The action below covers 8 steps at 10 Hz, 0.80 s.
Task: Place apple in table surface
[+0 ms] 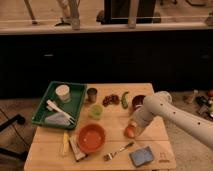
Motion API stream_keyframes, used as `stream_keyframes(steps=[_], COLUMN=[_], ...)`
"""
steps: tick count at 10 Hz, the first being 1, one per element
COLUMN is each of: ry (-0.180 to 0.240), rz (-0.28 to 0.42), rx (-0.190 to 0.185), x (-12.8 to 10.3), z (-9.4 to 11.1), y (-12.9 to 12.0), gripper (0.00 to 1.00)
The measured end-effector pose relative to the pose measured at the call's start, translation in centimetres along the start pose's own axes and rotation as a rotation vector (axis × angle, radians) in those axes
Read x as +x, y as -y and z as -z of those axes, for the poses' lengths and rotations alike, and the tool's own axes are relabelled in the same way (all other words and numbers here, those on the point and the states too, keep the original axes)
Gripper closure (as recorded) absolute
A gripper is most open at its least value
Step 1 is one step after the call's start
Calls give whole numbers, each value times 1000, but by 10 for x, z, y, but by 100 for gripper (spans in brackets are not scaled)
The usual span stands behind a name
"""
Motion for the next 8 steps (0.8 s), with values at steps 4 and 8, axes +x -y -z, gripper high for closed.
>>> stream_keyframes(steps=[4,8], ry=[0,2], rz=[-4,-22], rx=[1,22], x=[1,14], z=[0,9], y=[-2,-1], gripper=[20,20])
